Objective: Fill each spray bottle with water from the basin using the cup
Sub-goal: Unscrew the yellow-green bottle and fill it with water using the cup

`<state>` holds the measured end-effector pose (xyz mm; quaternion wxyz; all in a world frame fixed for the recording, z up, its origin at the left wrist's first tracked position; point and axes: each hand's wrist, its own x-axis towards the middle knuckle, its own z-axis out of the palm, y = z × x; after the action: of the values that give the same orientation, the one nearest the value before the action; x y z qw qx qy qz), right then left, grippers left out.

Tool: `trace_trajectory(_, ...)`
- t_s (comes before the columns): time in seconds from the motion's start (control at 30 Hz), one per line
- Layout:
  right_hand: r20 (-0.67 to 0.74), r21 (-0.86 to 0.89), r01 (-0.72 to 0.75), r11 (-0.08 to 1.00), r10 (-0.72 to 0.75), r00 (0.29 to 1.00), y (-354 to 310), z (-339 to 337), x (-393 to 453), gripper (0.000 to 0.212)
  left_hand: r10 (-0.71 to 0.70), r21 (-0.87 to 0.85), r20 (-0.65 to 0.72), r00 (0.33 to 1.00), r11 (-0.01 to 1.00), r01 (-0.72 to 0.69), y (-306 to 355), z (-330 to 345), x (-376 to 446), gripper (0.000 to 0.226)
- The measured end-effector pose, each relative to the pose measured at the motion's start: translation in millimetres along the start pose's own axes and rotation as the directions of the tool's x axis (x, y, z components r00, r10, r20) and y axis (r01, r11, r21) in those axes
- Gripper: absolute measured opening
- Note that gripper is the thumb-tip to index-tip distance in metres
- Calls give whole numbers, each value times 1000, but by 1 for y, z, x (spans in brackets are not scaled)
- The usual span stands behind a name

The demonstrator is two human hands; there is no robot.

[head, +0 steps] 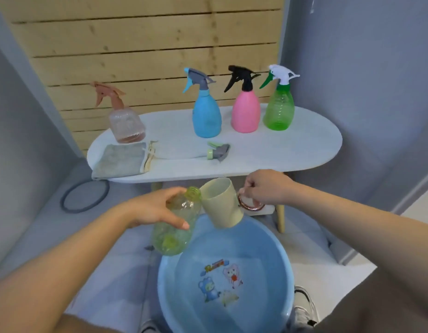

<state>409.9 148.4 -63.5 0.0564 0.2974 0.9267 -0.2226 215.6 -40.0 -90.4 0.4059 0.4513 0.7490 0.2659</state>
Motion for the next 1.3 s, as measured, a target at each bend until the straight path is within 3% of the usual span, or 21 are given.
trace_trajectory(0.17, 220, -154, 40, 987, -5, 976, -3, 36, 28, 31, -81, -42, 23, 996, 996, 82, -40, 8, 14, 76)
trace_trajectory(0.27, 261, -321, 93, 943, -7, 965, 1, 59, 40, 36, -120, -15, -6, 993, 993, 120, -67, 19, 23, 110)
trace_trajectory(0.4, 366, -314, 138, 939, -14, 931, 23, 100, 67, 34, -126, -116, -29, 992, 986, 122, -111, 50, 47, 83)
trace_trajectory(0.53, 344, -209, 160, 965, -80, 936, 47, 152, 85, 29, -163, -171, -159, 974, 976, 135, -146, 88, 66, 93)
trace_trajectory(0.67, 289, -72, 96, 993, -72, 955, 65, 201, 99, 23, -169, -91, -261, 950, 984, 150, -171, 119, 77, 76)
trace_trajectory(0.8, 228, 38, 31, 999, -39, 973, 82, 235, 108, 38, -239, -148, -306, 922, 968, 201, -189, 142, 84, 74)
trace_trajectory(0.9, 196, 93, 10, 996, -28, 980, 94, 250, 112, 34, -286, -218, -308, 907, 950, 225, -195, 152, 88, 74)
trace_trajectory(1.07, 55, -4, 138, 990, -137, 989, 97, 269, 115, 31, -317, -286, -316, 894, 931, 229, -202, 168, 94, 70)
trace_trajectory(1.3, 66, -161, 225, 961, -217, 974, 91, 277, 116, 25, -361, -370, -316, 877, 899, 236, -199, 170, 95, 72)
